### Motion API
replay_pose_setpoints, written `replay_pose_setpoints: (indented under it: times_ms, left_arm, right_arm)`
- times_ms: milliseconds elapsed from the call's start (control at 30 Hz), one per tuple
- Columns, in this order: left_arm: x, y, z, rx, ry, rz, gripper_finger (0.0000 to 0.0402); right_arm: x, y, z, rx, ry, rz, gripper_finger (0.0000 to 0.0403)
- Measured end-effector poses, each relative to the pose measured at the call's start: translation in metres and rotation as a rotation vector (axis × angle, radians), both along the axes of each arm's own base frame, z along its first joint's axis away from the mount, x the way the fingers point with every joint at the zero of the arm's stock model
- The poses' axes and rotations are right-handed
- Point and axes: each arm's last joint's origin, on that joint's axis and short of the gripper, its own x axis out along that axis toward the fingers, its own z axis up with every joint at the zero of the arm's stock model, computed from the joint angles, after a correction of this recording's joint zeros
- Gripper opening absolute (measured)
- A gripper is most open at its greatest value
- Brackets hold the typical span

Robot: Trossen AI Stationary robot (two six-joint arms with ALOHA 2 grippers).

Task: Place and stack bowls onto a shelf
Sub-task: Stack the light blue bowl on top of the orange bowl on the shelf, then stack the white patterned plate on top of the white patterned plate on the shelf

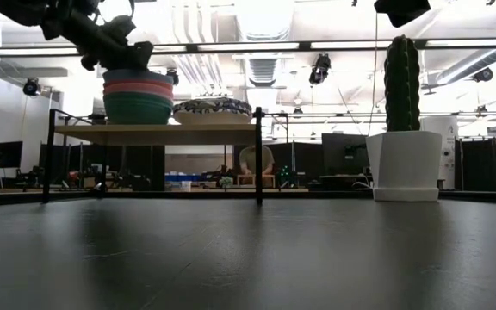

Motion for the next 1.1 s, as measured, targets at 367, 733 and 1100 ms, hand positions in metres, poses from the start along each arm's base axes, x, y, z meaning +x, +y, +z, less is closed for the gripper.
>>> replay_pose_setpoints:
  times_ms: [367, 733, 1100]
  left_arm:
    - [-0.005, -0.02, 0.041, -0.02, -0.119, -0.232, 0.0102]
    - [0.022, -0.069, 0.031, -0.234, -0.216, -0.762, 0.0089]
    - [0.054, -0.131, 0.017, -0.208, -0.115, -0.793, 0.0084]
  right_arm:
    - [0.0, -0.001, 0.0, 0.053, 0.002, -0.053, 0.0187]
    - [0.009, 0.001, -0.01, 0.3, 0.065, -0.308, 0.0187]
    - [0.023, 0.014, -0.026, 0.604, 0.538, -0.539, 0.0187]
